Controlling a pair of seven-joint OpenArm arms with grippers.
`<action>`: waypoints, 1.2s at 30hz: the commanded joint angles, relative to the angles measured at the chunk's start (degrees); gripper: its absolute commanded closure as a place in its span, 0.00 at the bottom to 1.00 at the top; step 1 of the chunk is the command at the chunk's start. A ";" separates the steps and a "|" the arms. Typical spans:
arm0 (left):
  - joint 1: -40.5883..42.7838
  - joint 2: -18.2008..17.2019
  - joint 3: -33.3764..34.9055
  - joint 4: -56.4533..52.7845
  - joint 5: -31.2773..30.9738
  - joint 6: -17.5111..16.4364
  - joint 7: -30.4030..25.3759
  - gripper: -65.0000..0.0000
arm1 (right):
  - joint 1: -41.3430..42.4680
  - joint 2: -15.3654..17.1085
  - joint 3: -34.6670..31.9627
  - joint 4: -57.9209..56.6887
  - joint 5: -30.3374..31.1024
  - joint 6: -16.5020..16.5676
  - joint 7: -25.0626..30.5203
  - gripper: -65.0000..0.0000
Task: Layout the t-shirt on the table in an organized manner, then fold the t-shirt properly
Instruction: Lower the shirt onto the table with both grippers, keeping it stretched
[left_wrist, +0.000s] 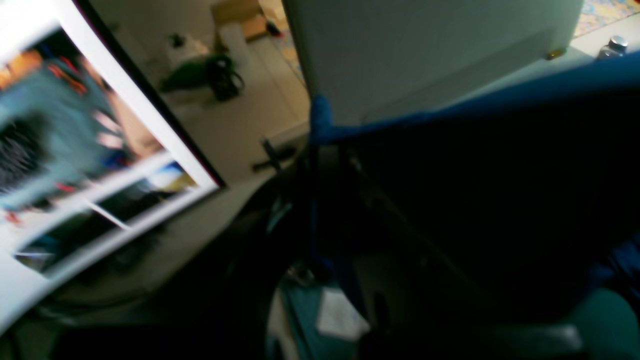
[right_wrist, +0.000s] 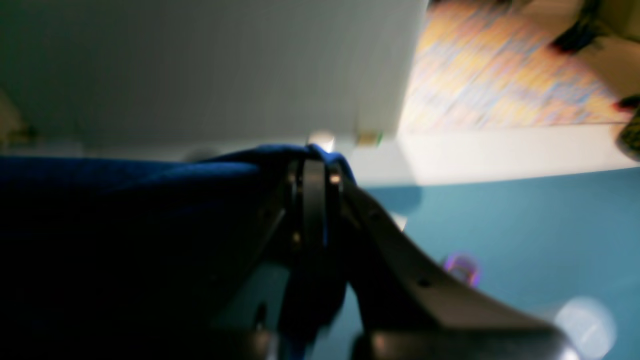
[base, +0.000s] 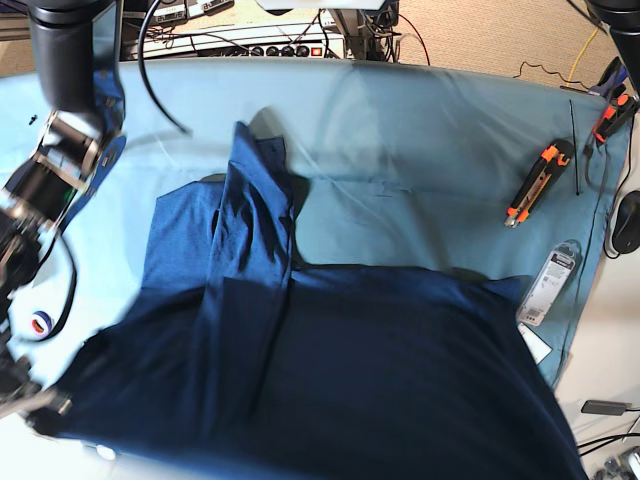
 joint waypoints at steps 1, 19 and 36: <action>-0.55 -0.81 -0.50 0.57 -1.27 0.26 -1.77 1.00 | 0.79 0.87 0.13 0.76 1.11 0.50 1.49 1.00; 13.64 -5.29 -0.50 0.57 -3.63 -0.17 15.67 1.00 | -16.63 1.14 0.20 0.79 2.12 5.22 -10.84 1.00; 31.65 -10.82 -0.50 0.57 -11.47 -1.68 25.27 1.00 | -30.60 9.03 0.28 0.79 2.12 5.07 -16.54 1.00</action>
